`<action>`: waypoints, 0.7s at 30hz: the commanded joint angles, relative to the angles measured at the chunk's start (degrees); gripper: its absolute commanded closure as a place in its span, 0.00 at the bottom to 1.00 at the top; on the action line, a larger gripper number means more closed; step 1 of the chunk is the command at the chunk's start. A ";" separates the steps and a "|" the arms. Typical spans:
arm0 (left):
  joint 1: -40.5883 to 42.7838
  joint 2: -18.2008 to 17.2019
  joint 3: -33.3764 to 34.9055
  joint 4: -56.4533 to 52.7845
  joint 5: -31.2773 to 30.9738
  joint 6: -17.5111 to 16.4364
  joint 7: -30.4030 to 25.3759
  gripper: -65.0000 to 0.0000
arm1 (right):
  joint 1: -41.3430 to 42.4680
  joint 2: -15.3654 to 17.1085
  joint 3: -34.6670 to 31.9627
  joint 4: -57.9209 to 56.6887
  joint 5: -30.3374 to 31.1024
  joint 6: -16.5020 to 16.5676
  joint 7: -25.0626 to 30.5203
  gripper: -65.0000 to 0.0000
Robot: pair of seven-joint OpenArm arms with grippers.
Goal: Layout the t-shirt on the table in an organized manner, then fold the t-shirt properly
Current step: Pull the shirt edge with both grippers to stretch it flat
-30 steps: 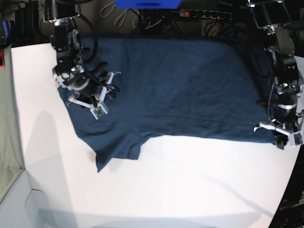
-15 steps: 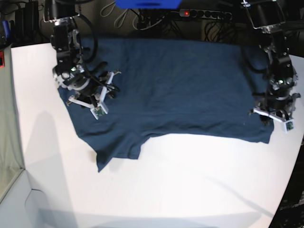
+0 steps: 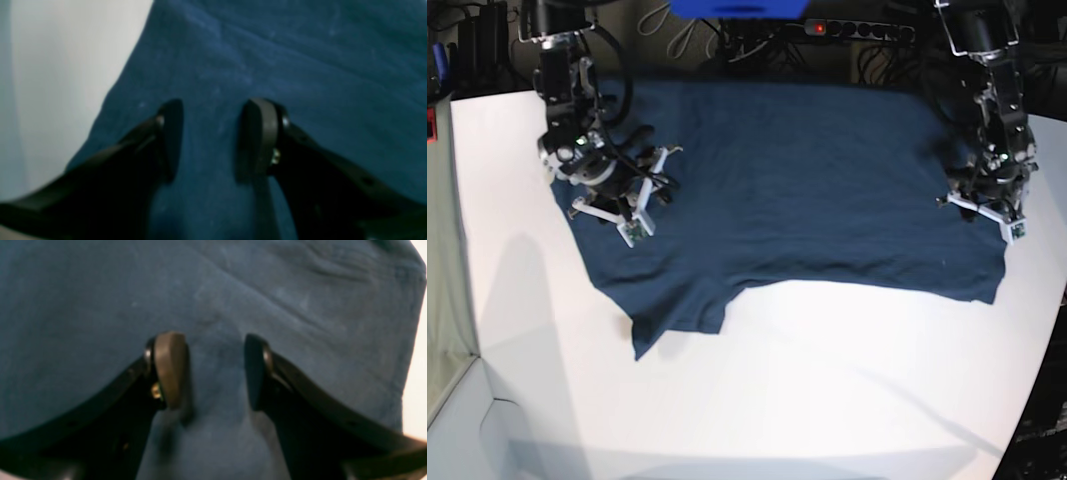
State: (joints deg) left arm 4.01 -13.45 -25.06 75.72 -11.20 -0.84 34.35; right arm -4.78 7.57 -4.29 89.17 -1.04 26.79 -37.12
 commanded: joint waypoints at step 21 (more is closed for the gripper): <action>-11.35 -1.18 -0.04 -7.99 0.87 0.53 1.65 0.55 | 12.73 2.14 0.21 -12.64 -0.41 -0.10 1.12 0.54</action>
State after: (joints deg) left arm -6.79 -13.96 -24.97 67.05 -10.35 -0.60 35.90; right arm 7.42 9.08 -4.34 75.92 0.47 27.42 -34.76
